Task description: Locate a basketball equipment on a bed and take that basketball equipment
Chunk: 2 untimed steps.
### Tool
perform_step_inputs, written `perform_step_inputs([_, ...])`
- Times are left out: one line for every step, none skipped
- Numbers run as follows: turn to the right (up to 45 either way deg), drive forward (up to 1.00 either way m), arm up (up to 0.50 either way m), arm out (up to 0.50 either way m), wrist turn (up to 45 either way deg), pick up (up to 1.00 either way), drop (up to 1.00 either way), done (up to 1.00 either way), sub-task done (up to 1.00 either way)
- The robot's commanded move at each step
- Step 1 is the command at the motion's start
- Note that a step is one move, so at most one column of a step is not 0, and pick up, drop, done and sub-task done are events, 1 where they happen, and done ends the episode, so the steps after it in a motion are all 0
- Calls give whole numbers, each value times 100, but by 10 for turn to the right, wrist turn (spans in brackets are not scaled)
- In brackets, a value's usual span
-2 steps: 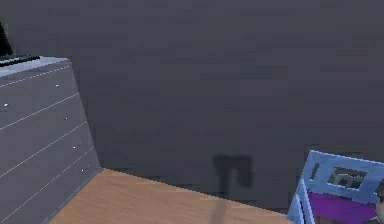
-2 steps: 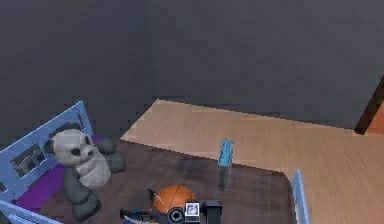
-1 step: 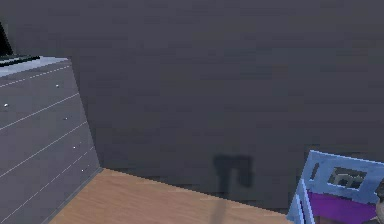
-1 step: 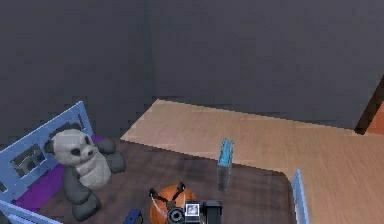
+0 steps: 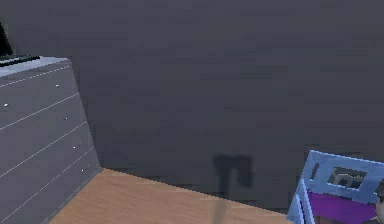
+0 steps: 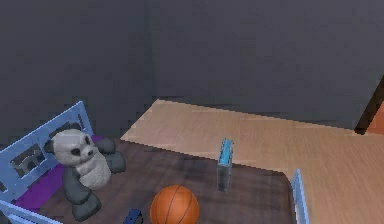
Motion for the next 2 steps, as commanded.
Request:
perform_step_inputs([0,0,0,0,0,100,0,0,0])
perform_step_inputs([0,0,10,0,0,0,0,0,0])
